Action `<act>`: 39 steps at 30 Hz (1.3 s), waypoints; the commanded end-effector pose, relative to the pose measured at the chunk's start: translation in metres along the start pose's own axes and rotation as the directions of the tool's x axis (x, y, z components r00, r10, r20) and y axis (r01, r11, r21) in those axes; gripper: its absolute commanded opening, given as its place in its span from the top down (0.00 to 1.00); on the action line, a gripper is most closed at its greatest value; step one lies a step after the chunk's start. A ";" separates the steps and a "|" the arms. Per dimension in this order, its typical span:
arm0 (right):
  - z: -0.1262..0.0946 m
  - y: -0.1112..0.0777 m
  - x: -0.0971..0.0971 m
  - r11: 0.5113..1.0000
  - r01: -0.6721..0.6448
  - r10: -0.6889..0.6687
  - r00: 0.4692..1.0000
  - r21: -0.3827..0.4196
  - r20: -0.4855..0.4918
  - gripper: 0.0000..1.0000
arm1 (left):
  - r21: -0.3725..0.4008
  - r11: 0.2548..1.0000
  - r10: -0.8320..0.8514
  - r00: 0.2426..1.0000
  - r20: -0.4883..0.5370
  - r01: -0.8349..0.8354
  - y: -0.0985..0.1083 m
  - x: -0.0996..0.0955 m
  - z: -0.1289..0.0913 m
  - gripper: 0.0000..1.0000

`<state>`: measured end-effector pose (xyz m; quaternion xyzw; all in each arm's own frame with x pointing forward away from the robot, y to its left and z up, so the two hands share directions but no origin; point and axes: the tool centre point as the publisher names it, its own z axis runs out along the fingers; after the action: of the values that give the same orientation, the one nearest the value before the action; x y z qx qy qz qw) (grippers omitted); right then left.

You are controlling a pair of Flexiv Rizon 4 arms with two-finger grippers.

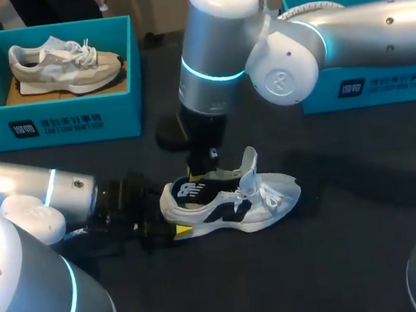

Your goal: Take the shoe out of the shoebox, open the shoe tongue, remove and reinsert the insole, then place the shoe into the shoebox

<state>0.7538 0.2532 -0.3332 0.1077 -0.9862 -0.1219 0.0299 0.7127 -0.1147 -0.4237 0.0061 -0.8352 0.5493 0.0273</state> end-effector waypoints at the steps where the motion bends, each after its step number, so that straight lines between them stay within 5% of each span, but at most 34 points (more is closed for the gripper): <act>1: -0.009 0.000 0.000 1.000 0.012 -0.012 1.000 -0.005 -0.013 1.00 | -0.001 1.000 0.000 1.000 0.001 0.000 0.000 0.001 0.000 1.00; 12: -0.023 0.017 -0.001 0.993 0.101 -0.105 0.991 -0.058 -0.088 1.00 | -0.001 1.000 0.000 1.000 0.001 0.000 0.000 0.001 0.000 1.00; 39: -0.039 0.008 0.015 0.953 0.249 -0.290 0.915 -0.175 -0.279 1.00 | -0.001 1.000 0.000 1.000 0.001 0.000 0.000 0.001 0.000 1.00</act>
<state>0.7340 0.2431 -0.2927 0.2524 -0.9381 -0.1791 0.1558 0.7126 -0.1139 -0.4234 0.0060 -0.8351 0.5494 0.0273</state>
